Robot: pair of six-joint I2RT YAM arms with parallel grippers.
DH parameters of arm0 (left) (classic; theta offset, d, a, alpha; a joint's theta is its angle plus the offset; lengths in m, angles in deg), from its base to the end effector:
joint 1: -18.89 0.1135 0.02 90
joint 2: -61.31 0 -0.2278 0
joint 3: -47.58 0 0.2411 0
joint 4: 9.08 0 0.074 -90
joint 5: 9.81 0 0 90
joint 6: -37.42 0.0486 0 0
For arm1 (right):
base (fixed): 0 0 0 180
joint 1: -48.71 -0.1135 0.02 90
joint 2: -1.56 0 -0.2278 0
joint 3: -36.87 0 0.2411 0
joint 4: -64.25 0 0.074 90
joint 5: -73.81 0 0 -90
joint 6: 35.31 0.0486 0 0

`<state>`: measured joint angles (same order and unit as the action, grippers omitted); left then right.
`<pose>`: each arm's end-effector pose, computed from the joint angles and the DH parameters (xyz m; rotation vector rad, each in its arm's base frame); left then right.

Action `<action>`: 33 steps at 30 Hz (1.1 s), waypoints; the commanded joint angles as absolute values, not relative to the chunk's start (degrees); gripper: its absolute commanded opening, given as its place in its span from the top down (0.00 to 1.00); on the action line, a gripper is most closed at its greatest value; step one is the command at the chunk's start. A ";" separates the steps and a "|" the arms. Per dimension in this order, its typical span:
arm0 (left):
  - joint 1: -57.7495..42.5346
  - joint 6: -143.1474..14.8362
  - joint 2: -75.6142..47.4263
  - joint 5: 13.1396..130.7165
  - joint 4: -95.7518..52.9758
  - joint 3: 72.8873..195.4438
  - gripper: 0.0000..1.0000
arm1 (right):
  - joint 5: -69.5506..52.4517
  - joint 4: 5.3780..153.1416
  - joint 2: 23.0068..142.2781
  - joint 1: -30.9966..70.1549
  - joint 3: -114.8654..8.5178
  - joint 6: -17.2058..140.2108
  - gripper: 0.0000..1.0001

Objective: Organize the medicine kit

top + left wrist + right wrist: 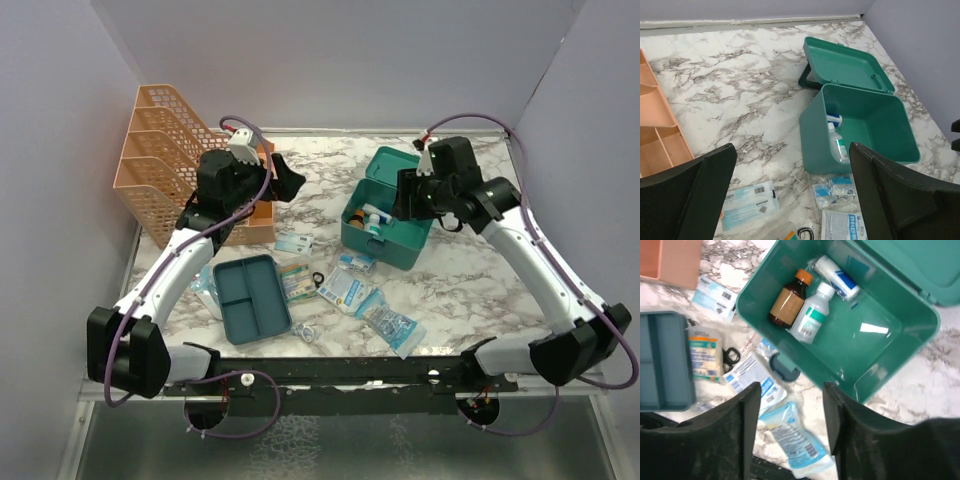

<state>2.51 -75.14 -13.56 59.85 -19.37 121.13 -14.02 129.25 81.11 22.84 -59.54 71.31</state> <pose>0.3010 -0.1061 0.3038 0.1671 1.8243 -0.7992 0.2612 0.1287 0.3162 -0.2150 2.4373 0.3823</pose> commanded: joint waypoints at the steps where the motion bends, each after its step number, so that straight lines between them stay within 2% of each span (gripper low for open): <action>1: 1.23 -73.21 -9.47 58.40 -19.72 119.90 0.01 | -16.31 137.84 74.11 22.96 -58.91 77.80 0.44; 7: -4.86 -74.10 -6.78 53.74 -19.40 115.57 0.01 | -15.91 141.78 66.46 22.97 -52.51 86.86 0.41; 10: -10.44 -75.04 -5.54 53.20 -19.48 112.11 0.05 | -14.20 142.69 62.62 23.00 -46.52 91.82 0.41; 15: -18.49 -77.34 -4.89 53.34 -19.10 106.80 0.16 | -12.23 140.62 54.93 22.95 -37.41 98.15 0.42; 22: -28.84 -77.21 -9.92 56.84 -16.40 102.42 0.38 | -15.13 137.68 48.91 22.95 -31.77 104.12 0.44; 30: -34.42 -77.83 -21.14 58.23 -13.35 102.11 0.53 | -18.27 135.42 46.18 22.97 -28.80 107.39 0.46; 33: -34.84 -78.01 -23.40 61.53 -13.23 102.26 0.54 | -15.14 132.57 44.50 22.95 -28.26 104.55 0.47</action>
<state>-34.17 -77.63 -21.27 57.05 -15.72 102.66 -15.76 137.75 47.01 22.84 -28.96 105.19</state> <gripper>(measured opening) 0.465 0.537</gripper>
